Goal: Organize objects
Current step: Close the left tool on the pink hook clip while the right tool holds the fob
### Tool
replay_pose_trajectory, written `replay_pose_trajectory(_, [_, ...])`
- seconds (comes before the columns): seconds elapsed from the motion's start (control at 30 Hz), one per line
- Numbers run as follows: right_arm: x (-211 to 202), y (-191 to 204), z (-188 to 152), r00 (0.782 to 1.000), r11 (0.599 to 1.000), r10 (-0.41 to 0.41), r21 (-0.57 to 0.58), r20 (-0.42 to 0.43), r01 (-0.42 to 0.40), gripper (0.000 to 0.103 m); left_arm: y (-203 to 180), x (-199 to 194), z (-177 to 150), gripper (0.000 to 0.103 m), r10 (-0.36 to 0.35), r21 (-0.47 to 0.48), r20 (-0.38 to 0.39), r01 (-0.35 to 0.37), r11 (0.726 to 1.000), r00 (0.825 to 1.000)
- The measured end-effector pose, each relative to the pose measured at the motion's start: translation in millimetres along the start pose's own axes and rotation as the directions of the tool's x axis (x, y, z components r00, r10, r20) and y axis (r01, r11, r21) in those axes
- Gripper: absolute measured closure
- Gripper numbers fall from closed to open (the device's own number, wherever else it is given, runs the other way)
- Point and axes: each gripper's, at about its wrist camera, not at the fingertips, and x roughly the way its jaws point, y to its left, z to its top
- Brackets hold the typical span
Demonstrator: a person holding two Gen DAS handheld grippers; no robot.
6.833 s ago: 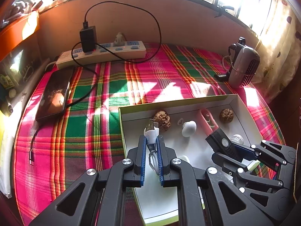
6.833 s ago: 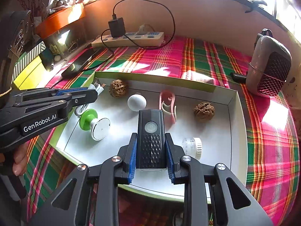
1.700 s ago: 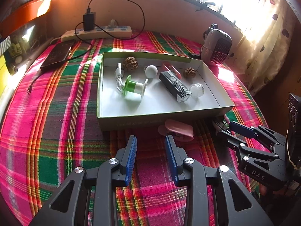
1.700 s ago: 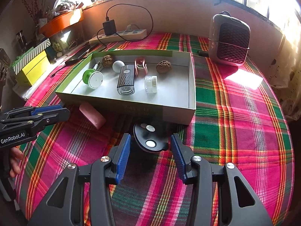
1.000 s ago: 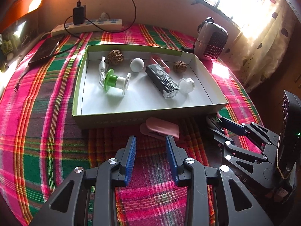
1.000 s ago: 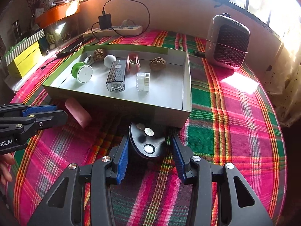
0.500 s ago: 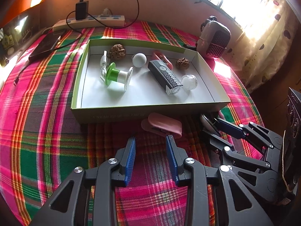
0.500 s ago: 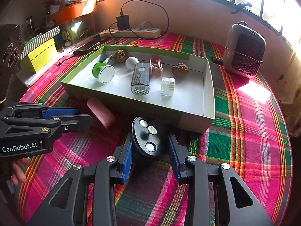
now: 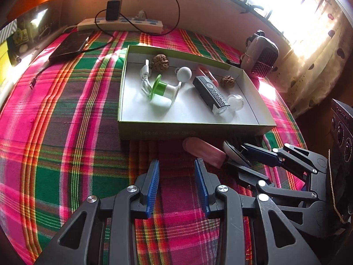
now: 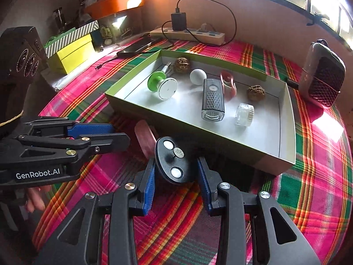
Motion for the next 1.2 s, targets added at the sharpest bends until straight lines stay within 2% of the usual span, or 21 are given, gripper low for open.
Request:
replay_pose_trajectory(0.3, [4.9, 17.5, 1.4, 0.995, 0.995, 0.096, -0.007, -0.012, -0.096, 0.066, 14.7, -6.3, -1.6, 0.072, -0.004, -0.044, 0.007, 0.004, 0.999, 1.0])
replay_pose_trajectory(0.47, [5.6, 22.0, 0.9, 0.983, 0.983, 0.185, 0.009, -0.014, -0.185, 0.066, 20.3, -8.9, -2.5, 0.072, -0.004, -0.064, 0.01, 0.005, 0.998, 1.0])
replay_pose_trajectory(0.57, [5.5, 22.4, -0.3, 0.978, 0.978, 0.207, 0.019, -0.016, -0.207, 0.066, 20.5, -9.4, -2.0, 0.072, -0.004, -0.066, 0.011, 0.005, 0.998, 1.0])
replay_pose_trajectory(0.67, [-0.1, 14.5, -1.9, 0.982, 0.981, 0.19, 0.045, 0.006, -0.19, 0.066, 16.3, -9.9, -2.7, 0.072, -0.013, -0.05, 0.01, 0.013, 0.999, 1.0])
replay_pose_trajectory(0.77, [-7.6, 2.8, -5.0, 0.993, 0.99, 0.116, 0.075, 0.025, -0.118, 0.066, 10.4, -10.3, -3.5, 0.072, -0.017, -0.027, 0.01, 0.017, 0.999, 1.0])
replay_pose_trajectory(0.93, [-16.9, -11.7, -10.7, 0.999, 0.993, 0.034, 0.11, 0.042, -0.038, 0.066, -0.1, -5.8, -5.0, 0.072, -0.015, 0.016, -0.003, 0.015, 1.0, 1.0])
replay_pose_trajectory(1.0, [-18.6, -14.5, -12.4, 0.999, 0.993, 0.018, 0.117, 0.046, -0.024, 0.066, -5.6, -4.6, -6.5, 0.068, -0.022, 0.039, -0.007, 0.023, 0.999, 1.0])
replay_pose_trajectory(1.2, [-22.3, -17.8, -15.4, 0.998, 0.992, -0.021, 0.125, 0.058, 0.013, 0.066, -20.5, 2.9, -10.5, 0.068, 0.008, 0.103, -0.03, -0.005, 0.995, 1.0])
